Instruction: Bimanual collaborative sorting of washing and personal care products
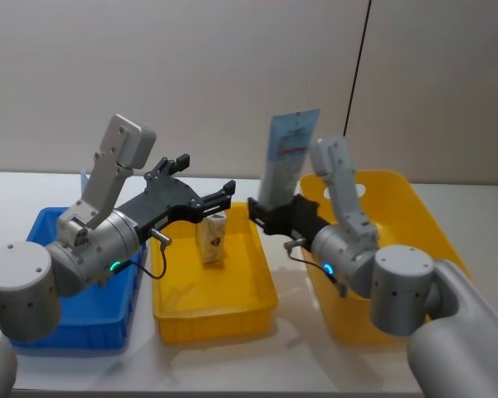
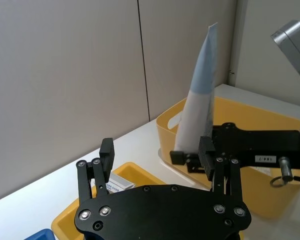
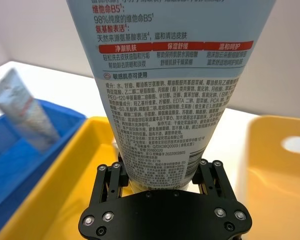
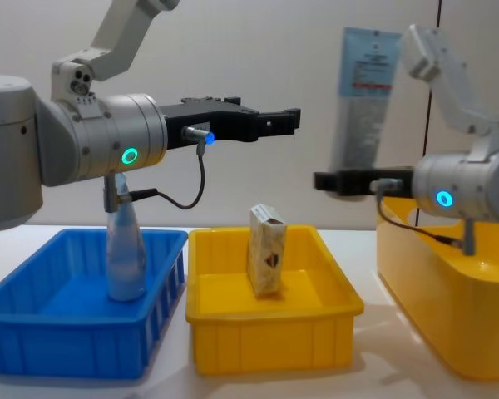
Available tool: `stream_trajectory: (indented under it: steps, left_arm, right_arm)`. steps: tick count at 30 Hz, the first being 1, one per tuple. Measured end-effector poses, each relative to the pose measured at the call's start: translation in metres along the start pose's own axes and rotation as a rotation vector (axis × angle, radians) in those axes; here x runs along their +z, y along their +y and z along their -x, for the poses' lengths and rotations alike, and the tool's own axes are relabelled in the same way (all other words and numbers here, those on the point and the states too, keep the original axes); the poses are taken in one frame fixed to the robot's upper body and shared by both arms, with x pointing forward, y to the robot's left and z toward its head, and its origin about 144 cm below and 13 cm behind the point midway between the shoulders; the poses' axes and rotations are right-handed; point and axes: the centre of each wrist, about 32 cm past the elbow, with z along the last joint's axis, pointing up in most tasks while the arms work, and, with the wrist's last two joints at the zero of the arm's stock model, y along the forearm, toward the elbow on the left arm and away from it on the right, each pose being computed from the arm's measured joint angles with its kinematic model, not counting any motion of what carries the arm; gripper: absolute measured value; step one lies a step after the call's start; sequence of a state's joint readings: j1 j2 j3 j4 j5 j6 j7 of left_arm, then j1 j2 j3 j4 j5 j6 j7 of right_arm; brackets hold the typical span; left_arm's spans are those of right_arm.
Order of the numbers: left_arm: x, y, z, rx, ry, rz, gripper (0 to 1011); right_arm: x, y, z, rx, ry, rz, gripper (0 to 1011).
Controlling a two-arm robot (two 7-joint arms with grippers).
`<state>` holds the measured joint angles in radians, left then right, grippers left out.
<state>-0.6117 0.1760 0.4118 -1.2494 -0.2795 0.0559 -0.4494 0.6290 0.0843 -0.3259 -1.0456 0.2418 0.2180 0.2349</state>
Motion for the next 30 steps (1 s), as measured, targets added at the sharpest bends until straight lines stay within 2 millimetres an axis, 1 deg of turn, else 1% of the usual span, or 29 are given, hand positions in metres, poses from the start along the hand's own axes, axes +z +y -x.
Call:
stream_trajectory:
  steps: [12,22,30]
  left_arm:
    - [0.000,0.000,0.000,0.000,0.000,0.000,1001]
    - [0.000,0.000,0.000,0.000,0.000,0.000,1002]
    - [0.000,0.000,0.000,0.000,0.000,0.000,1001]
  right_arm:
    - [0.011,-0.016,-0.021,-0.176,0.060,0.055,635]
    - [0.022,-0.027,-0.043,-0.334,0.073,0.177,635]
    - [0.028,-0.032,-0.057,-0.394,0.055,0.270,635]
